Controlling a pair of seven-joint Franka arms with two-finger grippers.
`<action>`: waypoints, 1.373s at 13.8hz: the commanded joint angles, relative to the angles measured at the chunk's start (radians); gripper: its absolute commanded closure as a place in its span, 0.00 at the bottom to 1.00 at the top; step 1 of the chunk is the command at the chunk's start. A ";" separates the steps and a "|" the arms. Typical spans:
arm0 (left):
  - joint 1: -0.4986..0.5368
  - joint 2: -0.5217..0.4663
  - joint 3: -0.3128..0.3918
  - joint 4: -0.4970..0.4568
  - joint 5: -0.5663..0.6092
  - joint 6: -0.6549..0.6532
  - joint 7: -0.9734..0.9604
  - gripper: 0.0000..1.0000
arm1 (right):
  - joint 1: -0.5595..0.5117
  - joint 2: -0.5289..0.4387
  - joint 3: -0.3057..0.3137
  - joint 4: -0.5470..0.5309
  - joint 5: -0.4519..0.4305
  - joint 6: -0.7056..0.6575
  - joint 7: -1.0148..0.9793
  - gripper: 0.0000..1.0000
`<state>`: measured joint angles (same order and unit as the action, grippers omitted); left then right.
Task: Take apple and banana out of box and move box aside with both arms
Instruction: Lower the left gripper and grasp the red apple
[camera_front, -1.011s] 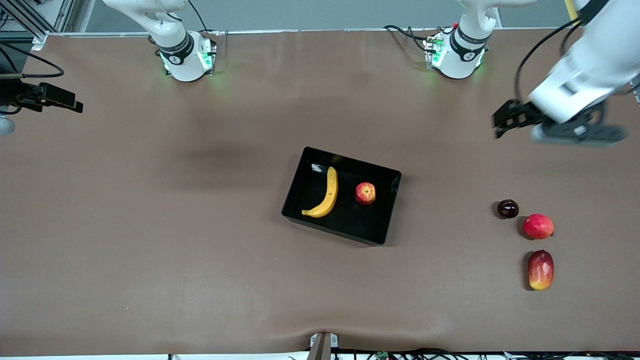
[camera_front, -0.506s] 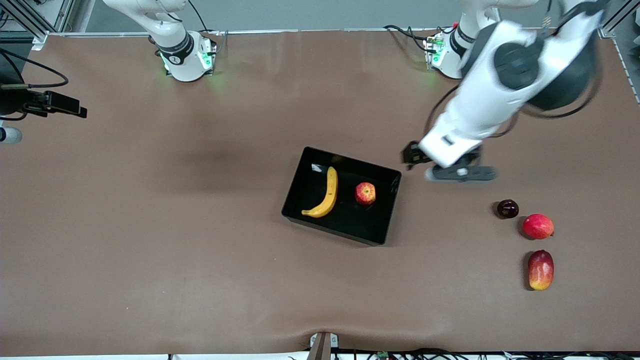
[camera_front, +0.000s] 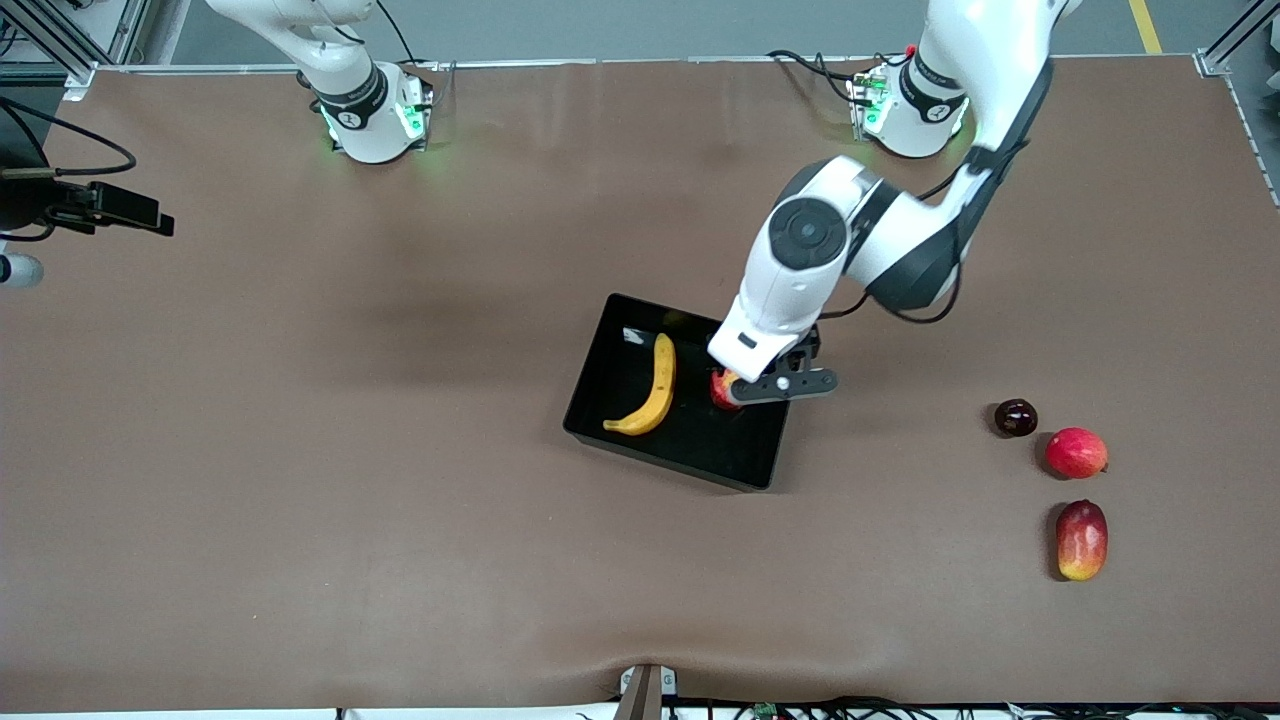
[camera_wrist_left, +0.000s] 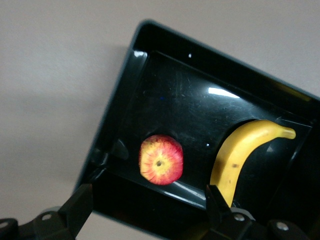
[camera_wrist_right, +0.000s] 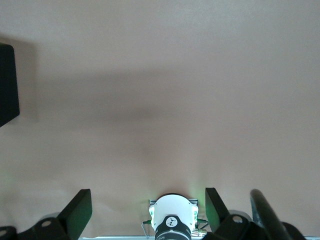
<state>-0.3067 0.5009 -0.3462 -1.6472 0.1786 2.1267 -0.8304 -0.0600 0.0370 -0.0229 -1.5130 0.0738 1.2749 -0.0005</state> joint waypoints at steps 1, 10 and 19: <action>-0.012 0.065 -0.001 0.009 0.033 0.044 -0.061 0.00 | -0.021 0.000 0.012 0.007 0.020 0.000 0.002 0.00; -0.012 0.182 0.006 -0.010 0.033 0.108 -0.064 0.14 | -0.023 0.001 0.012 0.007 0.020 -0.005 0.002 0.00; 0.009 0.094 0.007 0.036 0.045 0.093 0.040 1.00 | -0.023 0.001 0.012 0.010 0.020 -0.006 0.000 0.00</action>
<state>-0.3062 0.6671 -0.3415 -1.6213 0.2035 2.2354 -0.8373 -0.0605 0.0371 -0.0233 -1.5130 0.0747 1.2755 -0.0005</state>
